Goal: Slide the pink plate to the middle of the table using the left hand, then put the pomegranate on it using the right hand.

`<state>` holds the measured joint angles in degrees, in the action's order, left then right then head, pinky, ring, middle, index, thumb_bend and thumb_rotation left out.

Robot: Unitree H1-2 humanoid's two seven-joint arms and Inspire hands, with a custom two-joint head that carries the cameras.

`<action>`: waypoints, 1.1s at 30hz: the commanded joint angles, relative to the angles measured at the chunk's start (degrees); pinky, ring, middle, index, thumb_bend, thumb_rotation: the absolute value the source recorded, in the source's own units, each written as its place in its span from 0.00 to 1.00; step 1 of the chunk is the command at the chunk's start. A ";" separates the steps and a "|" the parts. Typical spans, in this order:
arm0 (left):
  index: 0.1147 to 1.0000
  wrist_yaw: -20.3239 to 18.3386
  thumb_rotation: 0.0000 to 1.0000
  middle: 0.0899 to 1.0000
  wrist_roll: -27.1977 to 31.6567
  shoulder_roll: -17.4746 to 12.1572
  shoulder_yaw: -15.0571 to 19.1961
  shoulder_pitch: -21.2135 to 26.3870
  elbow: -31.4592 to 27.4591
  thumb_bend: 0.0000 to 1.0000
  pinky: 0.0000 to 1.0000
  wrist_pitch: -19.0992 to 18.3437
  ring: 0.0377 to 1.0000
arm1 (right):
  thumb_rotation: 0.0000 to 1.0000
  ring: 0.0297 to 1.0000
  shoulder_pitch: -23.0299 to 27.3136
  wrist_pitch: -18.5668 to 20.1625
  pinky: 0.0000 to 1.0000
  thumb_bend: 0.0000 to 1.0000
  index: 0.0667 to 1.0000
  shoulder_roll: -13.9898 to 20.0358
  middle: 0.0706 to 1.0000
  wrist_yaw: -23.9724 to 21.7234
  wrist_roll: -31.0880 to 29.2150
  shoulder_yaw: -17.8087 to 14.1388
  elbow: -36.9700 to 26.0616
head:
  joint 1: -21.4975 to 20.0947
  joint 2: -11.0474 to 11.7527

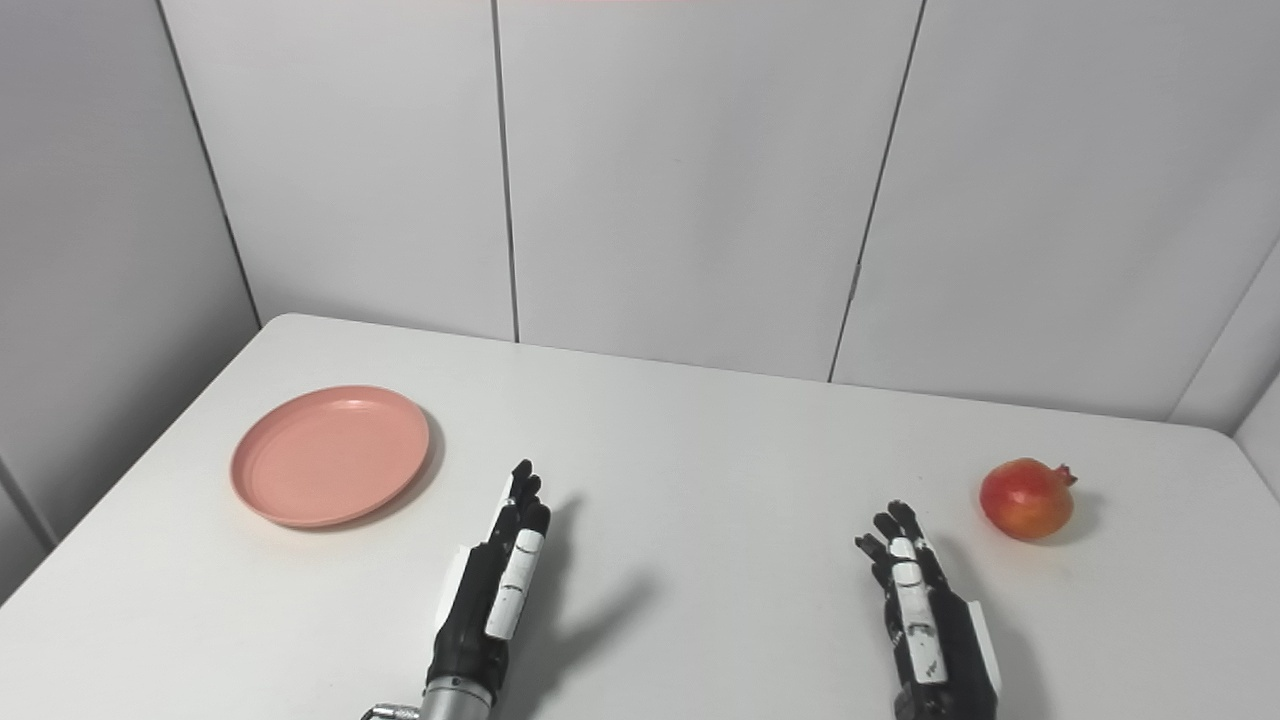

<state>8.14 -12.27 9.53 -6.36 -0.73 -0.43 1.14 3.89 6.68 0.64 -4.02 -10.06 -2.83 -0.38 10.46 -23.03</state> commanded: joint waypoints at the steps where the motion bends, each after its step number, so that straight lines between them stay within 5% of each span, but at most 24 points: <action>1: 1.00 0.57 1.00 0.99 0.72 0.27 0.09 -0.96 2.06 0.66 1.00 2.51 0.99 | 0.84 0.90 -1.06 2.02 1.00 0.67 0.92 -0.38 0.92 0.48 0.14 0.11 1.48 | -0.06 -0.13; 9: 1.00 -0.43 1.00 0.98 2.63 0.36 0.21 -1.32 -1.31 0.66 1.00 1.64 0.97 | 0.84 0.89 -1.93 3.39 1.00 0.66 0.92 -0.54 0.92 0.68 0.53 0.66 -0.66 | -0.84 -1.44; 19: 0.99 -3.07 0.94 0.92 8.14 -1.08 1.11 -0.60 -11.03 0.81 0.97 -4.32 0.92 | 0.76 0.85 -3.78 1.18 1.00 0.71 0.86 -2.05 0.86 1.43 0.27 0.06 -3.57 | -1.32 -2.98; 24: 0.84 -2.91 0.84 0.81 9.75 -2.07 3.43 1.79 -13.83 0.90 0.83 -4.40 0.81 | 0.72 0.83 -4.19 0.97 1.00 0.70 0.78 -2.63 0.83 1.83 0.32 -0.12 -4.31 | -1.59 -3.21; 33: 0.72 -3.20 0.76 0.76 14.11 -3.83 8.04 8.01 -16.68 0.95 0.80 -7.17 0.78 | 0.70 0.82 -4.69 1.00 1.00 0.67 0.76 -2.36 0.82 2.35 0.54 -0.16 -5.13 | -1.43 -3.66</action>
<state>5.43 1.03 6.39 1.45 4.21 -15.10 -6.10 0.01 6.85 -1.77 -2.03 -9.47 -2.67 -5.39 8.96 -26.63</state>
